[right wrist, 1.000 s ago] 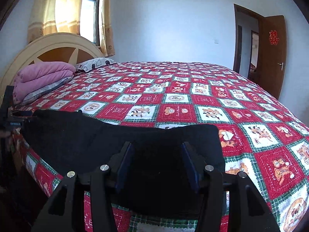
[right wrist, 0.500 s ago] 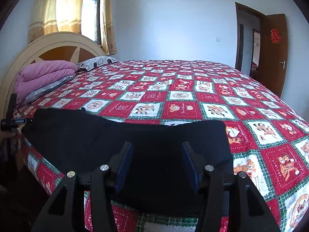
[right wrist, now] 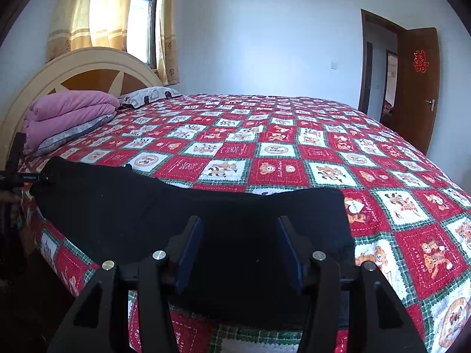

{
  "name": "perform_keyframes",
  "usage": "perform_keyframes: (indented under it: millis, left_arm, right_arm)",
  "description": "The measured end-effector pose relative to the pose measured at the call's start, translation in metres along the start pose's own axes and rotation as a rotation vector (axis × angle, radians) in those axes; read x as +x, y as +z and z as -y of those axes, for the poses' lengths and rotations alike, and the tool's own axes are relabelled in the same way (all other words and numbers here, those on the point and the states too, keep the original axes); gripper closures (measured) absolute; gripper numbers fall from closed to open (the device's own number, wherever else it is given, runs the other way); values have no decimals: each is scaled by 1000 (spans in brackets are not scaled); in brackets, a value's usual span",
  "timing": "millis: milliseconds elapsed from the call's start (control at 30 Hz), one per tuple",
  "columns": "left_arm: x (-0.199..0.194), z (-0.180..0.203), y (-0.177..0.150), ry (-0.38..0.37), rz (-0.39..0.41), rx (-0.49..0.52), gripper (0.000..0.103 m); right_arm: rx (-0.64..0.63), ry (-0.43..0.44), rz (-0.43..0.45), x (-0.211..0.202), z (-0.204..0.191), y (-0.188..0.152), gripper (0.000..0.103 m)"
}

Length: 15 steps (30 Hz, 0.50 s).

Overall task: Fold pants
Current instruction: 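Grasp the pants end with the left gripper and lift it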

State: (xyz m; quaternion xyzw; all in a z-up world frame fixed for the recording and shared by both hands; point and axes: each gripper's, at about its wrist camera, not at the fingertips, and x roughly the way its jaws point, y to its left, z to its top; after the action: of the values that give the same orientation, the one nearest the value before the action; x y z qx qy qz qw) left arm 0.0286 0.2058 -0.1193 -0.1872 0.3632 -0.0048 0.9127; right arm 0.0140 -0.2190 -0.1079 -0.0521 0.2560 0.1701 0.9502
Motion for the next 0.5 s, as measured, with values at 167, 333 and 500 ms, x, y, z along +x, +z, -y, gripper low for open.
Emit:
perform_keyframes:
  millis: [167,333,500]
  left_arm:
    - [-29,20,12,-145,25,-80,83]
    - [-43,77,23,-292,25,-75,83]
    - [-42,150,32,-428,13,-19,83]
  right_arm:
    - [37,-27,-5,1,10,2,49]
    - [95,-91,-15,0,27,6,49]
    - [219,-157,-39,-2,62,10,49]
